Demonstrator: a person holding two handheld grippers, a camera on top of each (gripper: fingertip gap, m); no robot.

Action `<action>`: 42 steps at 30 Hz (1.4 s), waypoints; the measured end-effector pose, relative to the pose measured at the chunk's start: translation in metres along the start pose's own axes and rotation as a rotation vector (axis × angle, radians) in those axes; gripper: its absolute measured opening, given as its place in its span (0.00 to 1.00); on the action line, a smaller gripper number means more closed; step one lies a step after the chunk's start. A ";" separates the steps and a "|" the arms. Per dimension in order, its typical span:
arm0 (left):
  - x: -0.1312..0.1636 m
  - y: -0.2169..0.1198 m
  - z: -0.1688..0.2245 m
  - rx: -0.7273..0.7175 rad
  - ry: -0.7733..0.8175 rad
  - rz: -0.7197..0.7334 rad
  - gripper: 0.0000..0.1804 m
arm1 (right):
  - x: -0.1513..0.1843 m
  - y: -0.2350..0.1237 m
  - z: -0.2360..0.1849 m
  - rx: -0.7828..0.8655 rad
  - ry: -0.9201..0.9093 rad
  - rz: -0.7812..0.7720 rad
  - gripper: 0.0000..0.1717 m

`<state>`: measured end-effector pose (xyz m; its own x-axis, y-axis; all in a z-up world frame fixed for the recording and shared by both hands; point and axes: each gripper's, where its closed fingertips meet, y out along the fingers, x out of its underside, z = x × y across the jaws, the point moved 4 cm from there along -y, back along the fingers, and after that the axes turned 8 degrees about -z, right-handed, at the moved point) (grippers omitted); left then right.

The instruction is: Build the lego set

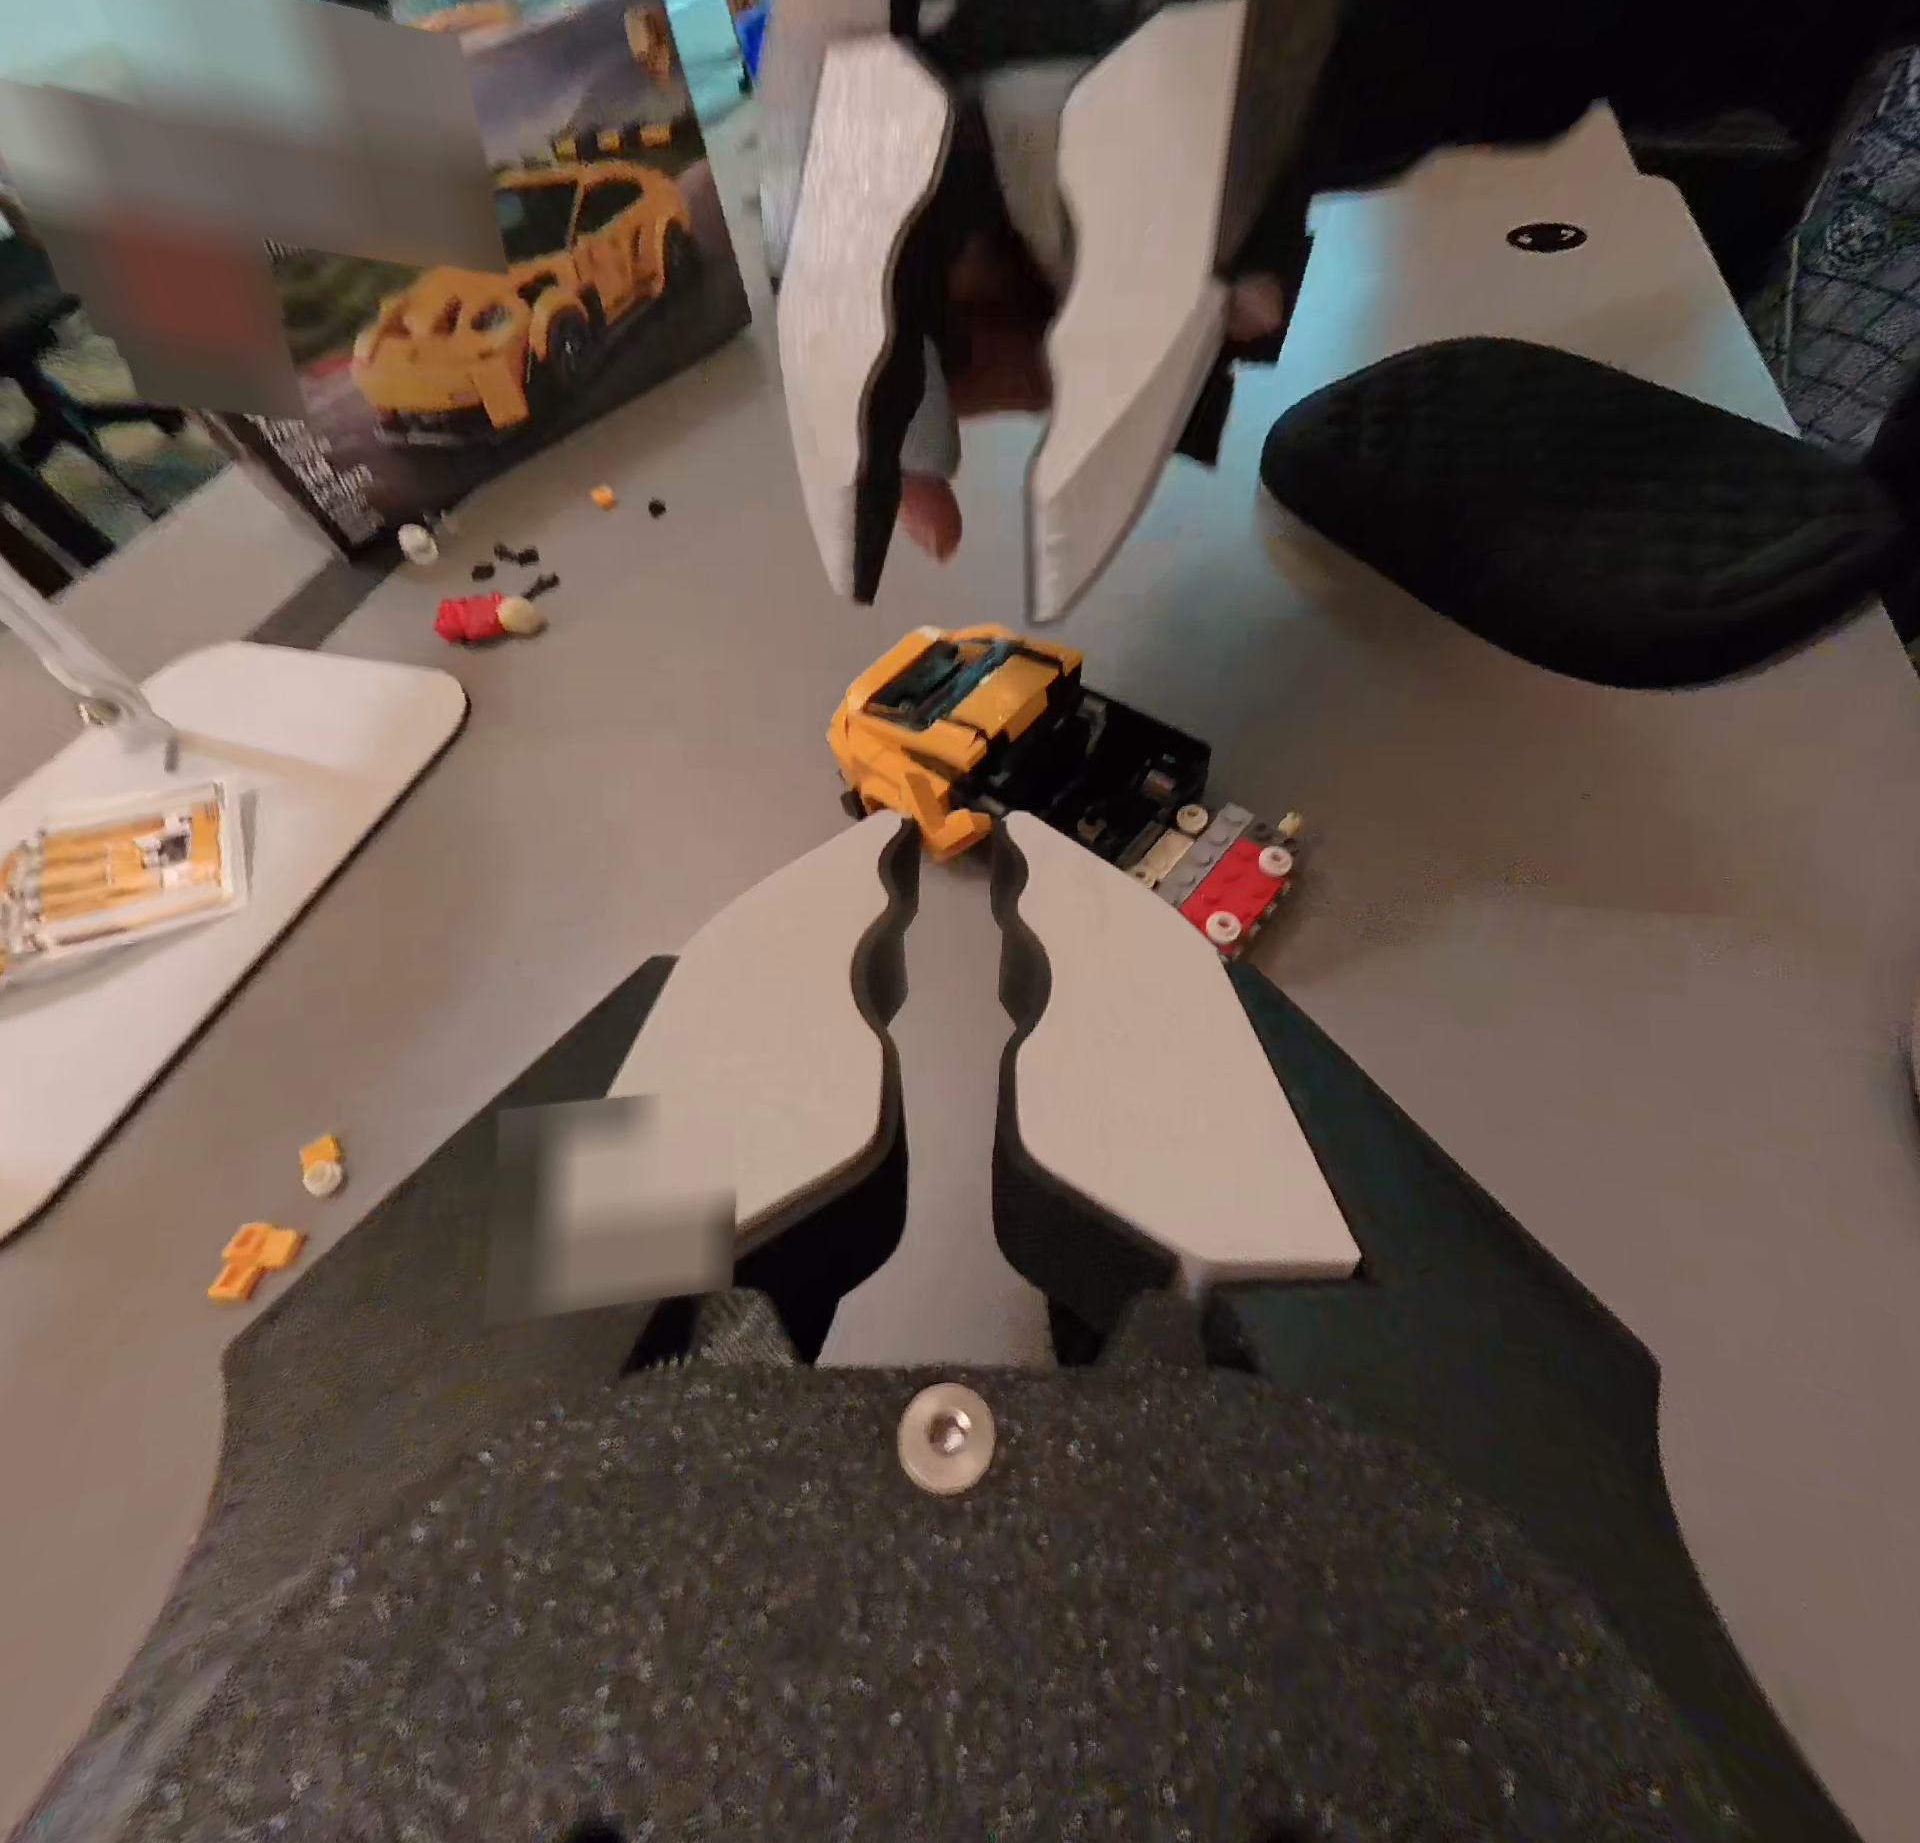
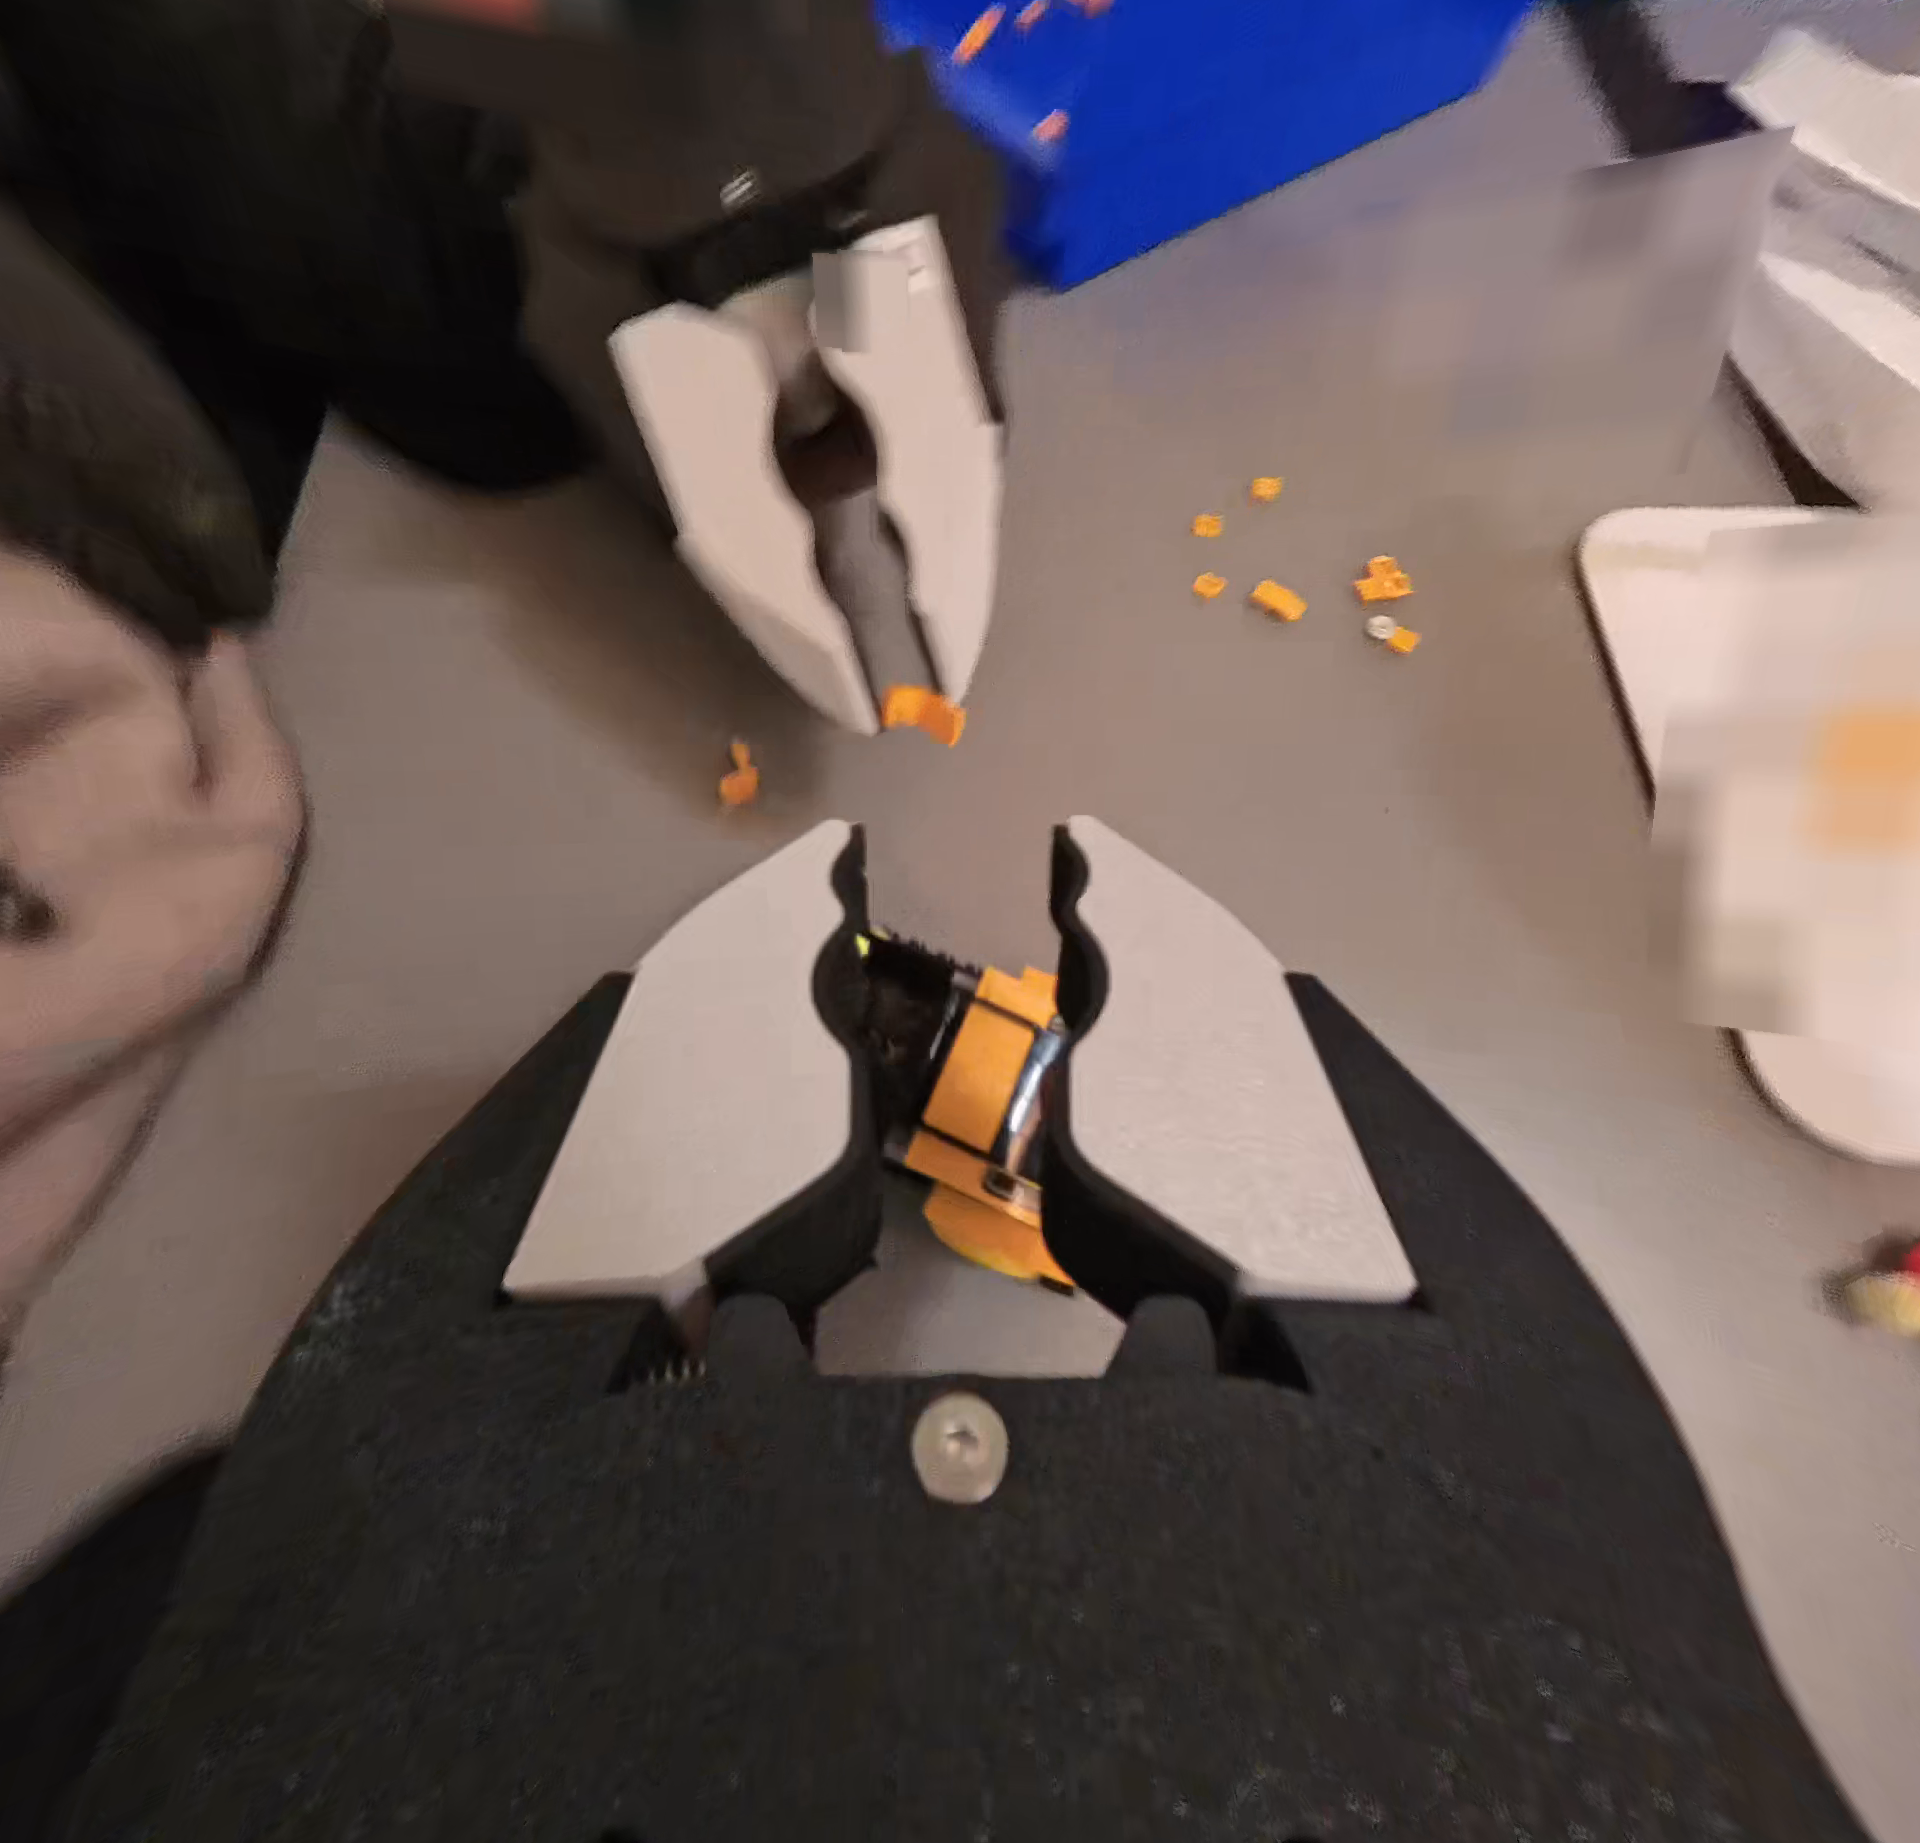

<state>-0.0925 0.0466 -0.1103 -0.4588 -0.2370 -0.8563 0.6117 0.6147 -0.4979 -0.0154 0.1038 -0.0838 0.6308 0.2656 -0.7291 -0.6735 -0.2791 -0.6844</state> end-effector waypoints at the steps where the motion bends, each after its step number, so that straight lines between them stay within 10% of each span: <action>1: -0.004 -0.001 0.003 -0.016 0.026 0.023 0.07 | 0.000 0.001 -0.002 0.010 0.074 0.049 0.17; 10: -0.037 -0.011 0.013 -0.345 0.268 0.147 0.07 | -0.012 0.003 -0.031 -0.148 0.754 0.504 0.16; 24: -0.037 -0.007 0.021 -0.536 0.507 0.055 0.07 | -0.018 0.009 -0.031 -0.025 0.779 0.465 0.06; 34: -0.031 -0.006 0.012 0.131 -0.233 0.197 0.14 | 0.010 0.000 -0.026 0.200 0.356 0.205 0.05; 42: -0.019 0.019 0.028 0.139 -0.240 0.021 0.04 | 0.024 0.028 -0.043 0.348 0.124 0.002 0.05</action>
<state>-0.0543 0.0415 -0.1071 -0.2889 -0.4070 -0.8665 0.7099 0.5162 -0.4792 -0.0027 0.0625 -0.1210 0.6572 0.1457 -0.7395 -0.7518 0.0569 -0.6569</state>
